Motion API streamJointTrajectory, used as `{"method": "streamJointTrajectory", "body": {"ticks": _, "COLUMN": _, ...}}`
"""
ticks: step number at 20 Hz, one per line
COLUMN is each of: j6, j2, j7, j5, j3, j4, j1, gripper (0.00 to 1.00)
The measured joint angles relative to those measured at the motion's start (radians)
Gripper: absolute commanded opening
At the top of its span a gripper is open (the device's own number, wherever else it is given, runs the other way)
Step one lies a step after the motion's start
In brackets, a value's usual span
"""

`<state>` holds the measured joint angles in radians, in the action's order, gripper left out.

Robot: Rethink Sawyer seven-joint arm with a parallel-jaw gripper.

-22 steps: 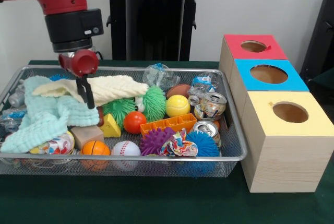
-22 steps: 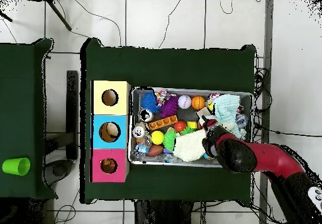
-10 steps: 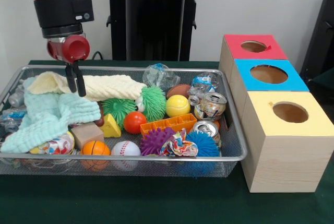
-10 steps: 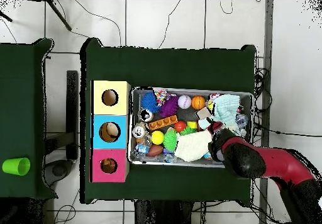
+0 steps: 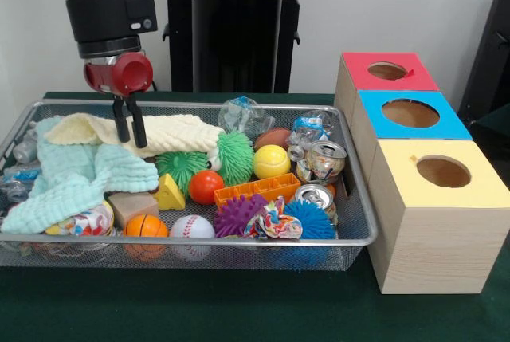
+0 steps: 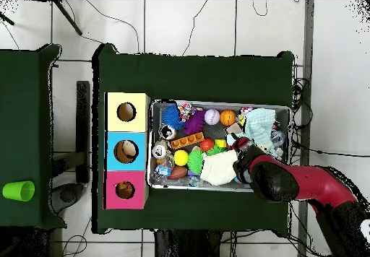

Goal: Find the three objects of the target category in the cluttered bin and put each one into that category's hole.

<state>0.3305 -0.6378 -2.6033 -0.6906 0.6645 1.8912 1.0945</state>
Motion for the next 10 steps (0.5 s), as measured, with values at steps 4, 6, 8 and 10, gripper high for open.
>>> {"method": "streamJointTrajectory", "body": {"ticks": 4, "j6": 0.000, "j2": 0.000, "j7": 0.001, "j5": 0.000, "j3": 0.000, "j4": 0.000, "j1": 0.001, "gripper": 1.00}}
{"method": "streamJointTrajectory", "body": {"ticks": 6, "j6": 0.000, "j2": 0.002, "j7": 0.005, "j5": 0.000, "j3": 0.002, "j4": 0.000, "j1": 0.003, "gripper": 1.00}}
{"method": "streamJointTrajectory", "body": {"ticks": 8, "j6": 0.002, "j2": 0.005, "j7": 0.013, "j5": 0.000, "j3": 0.009, "j4": 0.000, "j1": 0.013, "gripper": 1.00}}
{"method": "streamJointTrajectory", "body": {"ticks": 10, "j6": 0.004, "j2": 0.009, "j7": 0.019, "j5": 0.000, "j3": 0.016, "j4": 0.000, "j1": 0.021, "gripper": 1.00}}
